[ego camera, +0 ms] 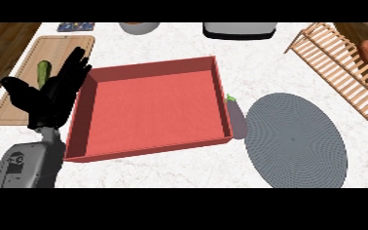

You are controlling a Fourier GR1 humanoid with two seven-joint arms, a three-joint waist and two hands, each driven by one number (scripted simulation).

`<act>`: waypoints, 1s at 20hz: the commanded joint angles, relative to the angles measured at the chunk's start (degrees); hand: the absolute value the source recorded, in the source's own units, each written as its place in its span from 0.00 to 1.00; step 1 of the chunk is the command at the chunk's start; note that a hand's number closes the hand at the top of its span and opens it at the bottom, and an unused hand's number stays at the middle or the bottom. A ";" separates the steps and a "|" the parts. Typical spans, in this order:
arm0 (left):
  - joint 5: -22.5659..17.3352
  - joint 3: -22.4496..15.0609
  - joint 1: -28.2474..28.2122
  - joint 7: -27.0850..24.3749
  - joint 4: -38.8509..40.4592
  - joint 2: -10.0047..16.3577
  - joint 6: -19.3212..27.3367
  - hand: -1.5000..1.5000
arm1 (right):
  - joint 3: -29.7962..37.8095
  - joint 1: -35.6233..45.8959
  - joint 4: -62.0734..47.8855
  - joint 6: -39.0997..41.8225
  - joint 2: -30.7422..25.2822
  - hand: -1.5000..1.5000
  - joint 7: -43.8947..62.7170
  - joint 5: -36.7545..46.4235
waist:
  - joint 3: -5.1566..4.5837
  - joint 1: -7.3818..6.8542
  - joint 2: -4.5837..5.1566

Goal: Pick the sweet potato from the placemat and place it in the tiered shelf

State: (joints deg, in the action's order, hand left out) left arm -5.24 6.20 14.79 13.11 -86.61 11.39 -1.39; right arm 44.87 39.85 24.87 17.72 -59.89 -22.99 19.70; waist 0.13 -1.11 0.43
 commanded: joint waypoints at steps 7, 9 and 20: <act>0.34 -0.41 -1.15 0.52 -1.64 -1.29 1.18 0.50 | 3.99 -7.94 -11.51 17.78 -13.91 0.00 -6.17 -3.50 | 0.27 0.60 0.06; -0.68 1.43 -1.35 -1.01 -0.33 0.21 -0.11 0.50 | 5.49 -9.71 -12.69 20.46 -15.65 0.00 -8.22 -4.85 | 0.23 0.96 0.06; 0.35 0.97 -1.81 -0.19 -0.62 -0.90 1.68 0.50 | 4.04 -19.65 -7.62 27.80 -15.47 0.00 -22.37 -5.38 | 0.41 2.55 -0.39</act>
State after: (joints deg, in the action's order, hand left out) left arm -5.64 7.39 13.60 13.14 -87.25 11.29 -0.88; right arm 49.67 24.81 16.00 36.87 -75.94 -33.03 13.90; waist 0.52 0.82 0.22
